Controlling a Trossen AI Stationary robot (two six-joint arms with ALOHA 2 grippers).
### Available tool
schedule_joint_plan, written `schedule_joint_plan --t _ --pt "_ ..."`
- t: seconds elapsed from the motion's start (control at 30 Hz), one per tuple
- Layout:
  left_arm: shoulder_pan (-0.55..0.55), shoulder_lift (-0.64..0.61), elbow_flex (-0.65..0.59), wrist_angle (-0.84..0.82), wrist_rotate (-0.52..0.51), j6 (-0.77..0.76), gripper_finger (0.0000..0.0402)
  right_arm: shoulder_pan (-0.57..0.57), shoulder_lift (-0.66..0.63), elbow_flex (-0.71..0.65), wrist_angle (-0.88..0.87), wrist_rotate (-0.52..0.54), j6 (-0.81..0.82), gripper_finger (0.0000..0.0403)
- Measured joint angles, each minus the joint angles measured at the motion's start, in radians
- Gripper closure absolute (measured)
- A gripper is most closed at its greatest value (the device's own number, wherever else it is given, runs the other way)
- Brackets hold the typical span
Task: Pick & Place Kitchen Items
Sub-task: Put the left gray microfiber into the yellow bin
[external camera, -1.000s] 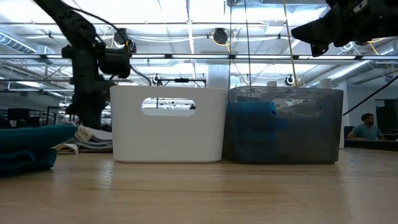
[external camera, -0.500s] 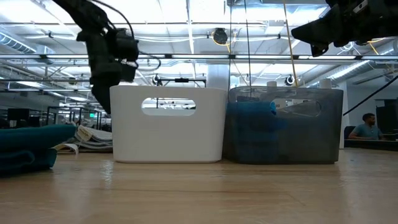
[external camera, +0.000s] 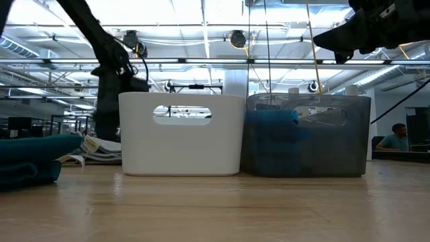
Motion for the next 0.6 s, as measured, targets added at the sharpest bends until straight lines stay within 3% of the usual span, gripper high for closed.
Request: schedule_joint_plan --t 0.33,0.6 --pt "-0.002 0.082 0.006 -0.022 -0.051 0.097 0.0235 0.0 0.025 0.0 0.0 0.001 -0.009 0.0403" --pt "0.003 0.08 0.015 -0.023 -0.063 0.089 0.0379 0.0 0.025 0.0 0.022 0.001 0.002 0.0403"
